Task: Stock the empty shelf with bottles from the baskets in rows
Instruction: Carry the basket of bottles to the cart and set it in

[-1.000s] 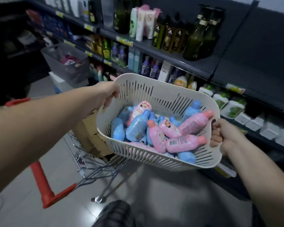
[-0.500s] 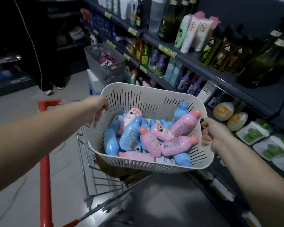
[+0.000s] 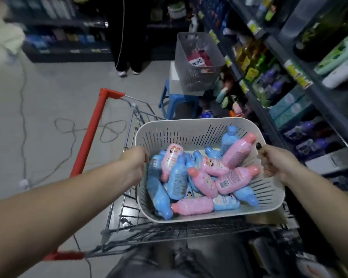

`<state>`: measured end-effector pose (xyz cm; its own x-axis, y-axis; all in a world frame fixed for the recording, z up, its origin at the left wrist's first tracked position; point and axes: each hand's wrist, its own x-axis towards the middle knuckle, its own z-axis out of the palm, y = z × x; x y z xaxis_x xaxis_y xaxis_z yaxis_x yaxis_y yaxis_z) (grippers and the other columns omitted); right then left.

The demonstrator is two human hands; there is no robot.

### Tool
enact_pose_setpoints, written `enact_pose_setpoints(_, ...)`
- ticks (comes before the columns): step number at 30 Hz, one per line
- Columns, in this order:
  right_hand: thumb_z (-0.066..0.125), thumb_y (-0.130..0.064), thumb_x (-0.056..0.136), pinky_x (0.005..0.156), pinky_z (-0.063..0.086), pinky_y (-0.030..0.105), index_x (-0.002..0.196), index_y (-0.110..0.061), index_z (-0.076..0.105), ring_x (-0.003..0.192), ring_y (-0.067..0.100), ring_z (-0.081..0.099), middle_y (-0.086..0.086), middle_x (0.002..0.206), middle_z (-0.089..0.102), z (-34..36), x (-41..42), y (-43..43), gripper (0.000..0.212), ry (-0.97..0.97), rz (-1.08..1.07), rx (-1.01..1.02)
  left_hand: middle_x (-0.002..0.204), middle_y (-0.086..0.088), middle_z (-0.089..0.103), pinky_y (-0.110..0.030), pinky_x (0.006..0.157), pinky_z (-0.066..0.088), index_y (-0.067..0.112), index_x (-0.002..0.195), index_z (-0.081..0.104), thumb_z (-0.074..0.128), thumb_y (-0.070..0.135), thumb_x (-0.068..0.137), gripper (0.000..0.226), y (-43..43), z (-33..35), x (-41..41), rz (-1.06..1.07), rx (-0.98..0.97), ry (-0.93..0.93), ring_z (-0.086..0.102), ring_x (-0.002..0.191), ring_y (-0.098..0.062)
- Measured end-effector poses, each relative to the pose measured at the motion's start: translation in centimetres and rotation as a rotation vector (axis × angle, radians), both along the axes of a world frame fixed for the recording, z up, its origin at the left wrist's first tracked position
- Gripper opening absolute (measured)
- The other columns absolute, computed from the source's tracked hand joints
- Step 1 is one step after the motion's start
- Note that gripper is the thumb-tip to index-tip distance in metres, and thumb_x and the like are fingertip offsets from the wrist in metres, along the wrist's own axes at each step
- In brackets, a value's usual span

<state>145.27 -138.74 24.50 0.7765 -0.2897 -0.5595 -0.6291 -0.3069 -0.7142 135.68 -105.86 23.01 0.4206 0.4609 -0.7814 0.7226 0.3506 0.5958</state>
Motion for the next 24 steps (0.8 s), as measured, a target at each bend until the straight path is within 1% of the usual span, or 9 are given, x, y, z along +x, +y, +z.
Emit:
enact_pose_setpoints(2,0.055,-0.020,0.085,0.035,0.021,0.017,0.061,-0.016,0.048,0.033,0.013,0.021,0.002,0.046,0.033,-1.1,2.6,0.8,0.025,-0.001,0.099,-0.008,0.039,-0.001,0.030,-0.006,0.030,0.018,0.011,0.053,0.035,0.044,-0.007,0.077,0.032,-0.2,-0.7,-0.4,0.122,-0.017,-0.020,0.024,0.019,-0.010)
enact_pose_setpoints(4,0.056,-0.022,0.086,0.035,0.021,0.018,0.065,-0.015,0.050,0.033,0.014,0.023,0.002,0.046,0.033,-1.8,4.8,1.8,0.023,0.007,0.196,-0.022,0.042,-0.003,0.034,-0.006,0.029,0.020,0.010,0.055,0.039,0.044,-0.007,0.077,0.028,-0.6,-1.4,-1.0,0.242,-0.036,-0.021,0.024,0.016,-0.010)
enact_pose_setpoints(6,0.056,-0.022,0.087,0.035,0.022,0.019,0.069,-0.011,0.055,0.033,0.015,0.026,0.004,0.047,0.035,-2.1,6.8,2.8,0.020,0.005,0.286,-0.069,0.051,-0.006,0.036,-0.007,0.030,0.022,0.010,0.057,0.042,0.046,-0.005,0.075,0.024,-1.4,-2.0,-1.5,0.343,-0.035,-0.007,0.027,0.020,-0.012)
enact_pose_setpoints(8,0.055,-0.017,0.086,0.033,0.022,0.018,0.071,-0.007,0.058,0.032,0.016,0.028,0.003,0.042,0.038,-1.9,9.0,4.0,0.018,-0.039,0.360,-0.126,0.051,-0.006,0.036,-0.009,0.031,0.024,0.012,0.055,0.042,0.049,-0.002,0.072,0.023,-2.4,-2.3,-1.8,0.425,-0.022,0.000,0.030,0.026,-0.015)
enact_pose_setpoints(12,0.052,-0.012,0.083,0.035,0.019,0.017,0.065,-0.013,0.049,0.026,0.013,0.025,-0.003,0.032,0.035,-1.9,12.3,5.8,0.018,-0.086,0.535,-0.140,0.054,-0.007,0.047,-0.011,0.031,0.027,0.007,0.056,0.050,0.051,-0.008,0.068,0.019,-5.3,-2.7,-2.6,0.624,0.004,-0.023,0.044,0.033,-0.017)
enact_pose_setpoints(15,0.053,-0.011,0.081,0.043,0.021,0.022,0.061,-0.015,0.045,0.033,0.015,0.026,0.006,0.044,0.036,-2.2,13.6,7.2,0.022,-0.121,0.677,-0.205,0.044,-0.004,0.042,-0.010,0.031,0.026,0.007,0.055,0.046,0.050,-0.011,0.068,0.023,-8.0,-2.9,-4.1,0.808,-0.068,-0.027,0.037,0.021,-0.011)
enact_pose_setpoints(18,0.051,-0.008,0.083,0.047,0.025,0.028,0.061,-0.011,0.048,0.044,0.022,0.033,0.013,0.055,0.040,-2.2,15.1,8.8,0.022,-0.175,0.854,-0.311,0.030,0.000,0.037,-0.010,0.032,0.025,0.006,0.056,0.045,0.048,-0.011,0.074,0.025,-10.3,-2.9,-4.8,0.914,-0.133,0.005,0.035,0.021,-0.013)
enact_pose_setpoints(21,0.049,-0.010,0.086,0.050,0.031,0.031,0.064,-0.010,0.051,0.047,0.024,0.043,0.014,0.062,0.047,-2.7,16.8,11.1,0.022,-0.200,1.035,-0.380,0.048,-0.006,0.040,-0.015,0.038,0.027,0.006,0.057,0.045,0.048,-0.010,0.076,0.025,-11.8,-3.5,-4.8,1.016,-0.155,0.031,0.038,0.038,-0.019)
enact_pose_setpoints(24,0.044,-0.014,0.093,0.052,0.034,0.029,0.065,-0.015,0.050,0.050,0.019,0.042,0.006,0.061,0.046,-4.4,17.5,13.3,0.028,-0.173,1.163,-0.400,0.048,-0.004,0.038,-0.015,0.038,0.024,0.008,0.056,0.043,0.050,-0.009,0.077,0.028,-13.1,-5.0,-5.4,1.099,-0.147,0.081,0.034,0.040,-0.018)
